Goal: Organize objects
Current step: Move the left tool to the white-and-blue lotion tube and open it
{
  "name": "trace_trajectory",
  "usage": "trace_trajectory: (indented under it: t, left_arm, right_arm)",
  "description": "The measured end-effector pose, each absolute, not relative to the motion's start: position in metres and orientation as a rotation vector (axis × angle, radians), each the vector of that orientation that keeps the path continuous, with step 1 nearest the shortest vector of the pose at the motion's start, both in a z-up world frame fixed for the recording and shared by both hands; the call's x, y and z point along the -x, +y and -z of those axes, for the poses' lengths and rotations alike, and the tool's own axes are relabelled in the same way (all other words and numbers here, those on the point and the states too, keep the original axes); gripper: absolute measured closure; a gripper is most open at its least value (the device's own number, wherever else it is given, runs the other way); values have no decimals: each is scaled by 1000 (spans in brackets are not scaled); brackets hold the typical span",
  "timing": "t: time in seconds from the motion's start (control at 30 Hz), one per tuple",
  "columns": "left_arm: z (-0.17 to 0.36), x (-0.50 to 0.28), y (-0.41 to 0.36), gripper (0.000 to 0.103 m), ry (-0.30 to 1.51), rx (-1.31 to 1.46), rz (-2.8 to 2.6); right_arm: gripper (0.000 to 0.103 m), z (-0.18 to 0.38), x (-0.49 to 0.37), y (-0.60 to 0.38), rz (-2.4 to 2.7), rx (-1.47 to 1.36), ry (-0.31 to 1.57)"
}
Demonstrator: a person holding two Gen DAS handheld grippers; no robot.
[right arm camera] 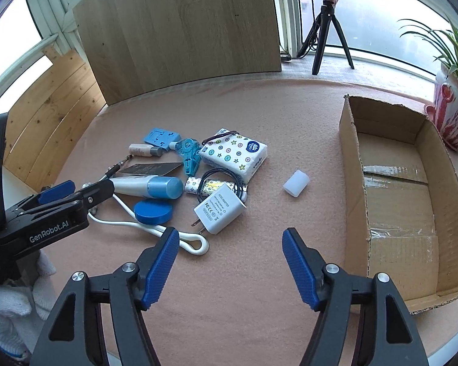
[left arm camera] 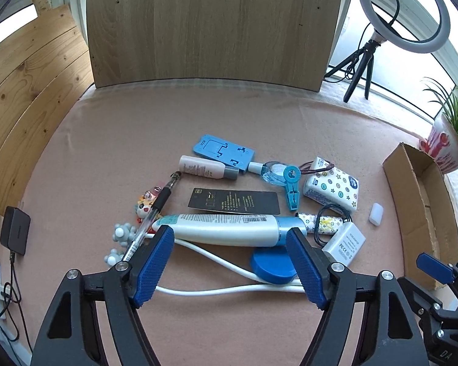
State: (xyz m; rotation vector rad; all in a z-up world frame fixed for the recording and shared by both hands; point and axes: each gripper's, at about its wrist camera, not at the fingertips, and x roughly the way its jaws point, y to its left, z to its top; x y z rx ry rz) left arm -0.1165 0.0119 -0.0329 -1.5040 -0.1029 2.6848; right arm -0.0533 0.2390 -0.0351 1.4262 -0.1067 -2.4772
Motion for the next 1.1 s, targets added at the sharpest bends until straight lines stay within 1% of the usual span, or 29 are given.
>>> trace_trajectory:
  t: [0.07,0.33,0.73,0.9,1.1]
  left_arm:
    - [39,128,13,37,-103,1537,-2648]
    - [67,159,11,61,-109,1659,-2532]
    - [83,186,25,62,-123,1667,-2441]
    - [100,198,26,62,-229,1705,-2374]
    - [103,175,41,66,-179,1671,-2293]
  right_arm:
    - [37,36,53,239,2478,-1429,-106]
    - [37,37,54,252,2505,-1453,-138]
    - [37,39,55,256,2506,-1468,-145]
    - [37,42,56,255,2505,-1482,-141]
    - [37,42,54,249,2498,-1473,-116]
